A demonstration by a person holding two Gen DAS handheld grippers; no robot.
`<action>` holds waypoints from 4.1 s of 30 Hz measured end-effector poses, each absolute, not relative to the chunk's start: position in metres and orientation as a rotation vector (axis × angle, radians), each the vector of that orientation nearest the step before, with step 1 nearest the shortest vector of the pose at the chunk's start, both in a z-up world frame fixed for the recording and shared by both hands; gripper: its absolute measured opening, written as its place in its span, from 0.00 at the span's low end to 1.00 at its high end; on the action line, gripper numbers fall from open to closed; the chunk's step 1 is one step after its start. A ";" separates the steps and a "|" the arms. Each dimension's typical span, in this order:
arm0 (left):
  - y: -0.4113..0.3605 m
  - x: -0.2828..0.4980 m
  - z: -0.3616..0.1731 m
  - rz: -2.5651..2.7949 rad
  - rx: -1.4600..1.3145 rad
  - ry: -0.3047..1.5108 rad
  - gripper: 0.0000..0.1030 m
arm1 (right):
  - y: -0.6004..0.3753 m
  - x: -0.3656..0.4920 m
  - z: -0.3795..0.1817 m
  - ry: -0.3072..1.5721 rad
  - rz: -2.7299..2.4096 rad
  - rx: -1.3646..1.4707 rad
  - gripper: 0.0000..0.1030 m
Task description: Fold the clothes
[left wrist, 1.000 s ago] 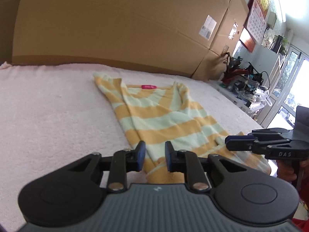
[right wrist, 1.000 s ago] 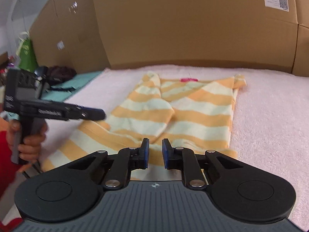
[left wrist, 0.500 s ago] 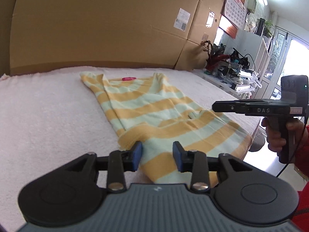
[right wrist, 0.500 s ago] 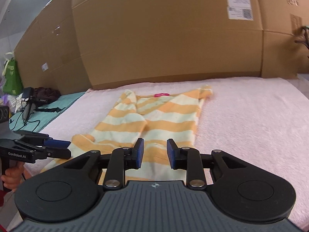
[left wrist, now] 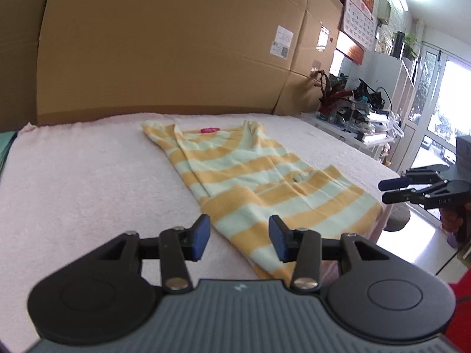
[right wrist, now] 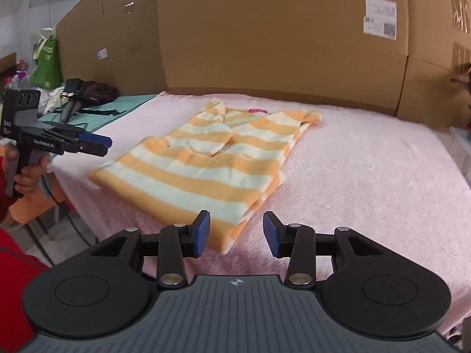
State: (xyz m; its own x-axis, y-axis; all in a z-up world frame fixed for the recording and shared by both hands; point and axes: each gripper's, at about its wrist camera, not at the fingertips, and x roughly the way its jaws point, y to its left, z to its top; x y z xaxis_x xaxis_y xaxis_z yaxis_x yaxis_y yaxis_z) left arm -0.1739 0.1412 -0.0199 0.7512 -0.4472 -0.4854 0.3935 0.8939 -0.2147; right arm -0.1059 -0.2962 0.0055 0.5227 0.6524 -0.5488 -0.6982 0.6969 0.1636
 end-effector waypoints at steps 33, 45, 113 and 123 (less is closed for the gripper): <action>0.059 -0.193 -0.037 -0.372 0.392 0.562 0.48 | -0.250 -0.151 -0.022 0.290 0.804 -0.705 0.53; 0.064 -0.196 -0.045 -0.381 0.363 0.554 0.52 | -0.248 -0.155 -0.034 0.204 0.805 -0.836 0.34; 0.083 -0.077 0.016 -0.303 -0.010 0.492 0.56 | -0.257 -0.033 0.015 0.472 0.832 0.107 0.34; 0.071 -0.060 -0.006 -0.237 -0.090 0.530 0.63 | -0.277 -0.019 0.005 0.473 0.726 0.389 0.38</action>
